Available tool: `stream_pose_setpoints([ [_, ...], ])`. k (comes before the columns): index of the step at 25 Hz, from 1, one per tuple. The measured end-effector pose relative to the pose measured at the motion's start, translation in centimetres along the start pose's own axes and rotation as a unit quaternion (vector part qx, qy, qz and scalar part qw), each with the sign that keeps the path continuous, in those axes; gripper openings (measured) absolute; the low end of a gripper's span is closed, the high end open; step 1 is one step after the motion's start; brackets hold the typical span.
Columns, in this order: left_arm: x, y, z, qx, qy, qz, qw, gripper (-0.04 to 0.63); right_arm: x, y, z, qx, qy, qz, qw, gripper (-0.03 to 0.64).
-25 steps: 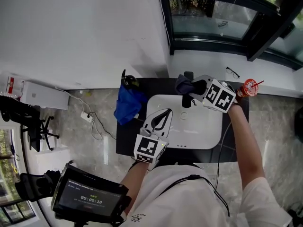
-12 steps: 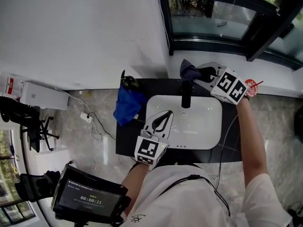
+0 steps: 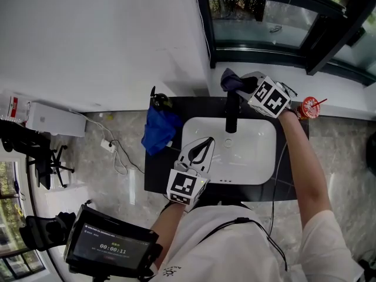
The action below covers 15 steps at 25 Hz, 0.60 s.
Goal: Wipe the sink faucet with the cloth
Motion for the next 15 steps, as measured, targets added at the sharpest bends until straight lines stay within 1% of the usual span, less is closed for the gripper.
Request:
stream_pose_setpoints([
  [2,-0.1,0.1,-0.1,-0.002,-0.002,-0.001,1.0000,-0.006,-0.4,-0.2,-0.1,-0.005,-0.006,-0.011,1.000,0.121],
  [8,0.2,0.4,-0.3,-0.004,0.005,0.003,1.0000,-0.006,-3.4,-1.0,-0.9,-0.030,-0.048,-0.065,0.996,0.121],
  [12,0.3,0.4,-0.3,-0.003,0.010,0.003,0.9999,-0.006,-5.9,-0.8,-1.5,-0.037,-0.089,-0.063,0.993,0.121],
  [15,0.2,0.4,-0.1,-0.002,0.013,0.004,0.9999,-0.006,-7.6,-0.6,-1.9,-0.036,-0.128,-0.072,0.989,0.121],
])
Point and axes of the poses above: the fingertips, and each gripper's own axes: z forward along the fingers, x to its right, y out of its underside, the point moved 7 cm from there along -z, backward along the fingers, and after that the axes turned 1 degree about -z, right-handed, at the moved point
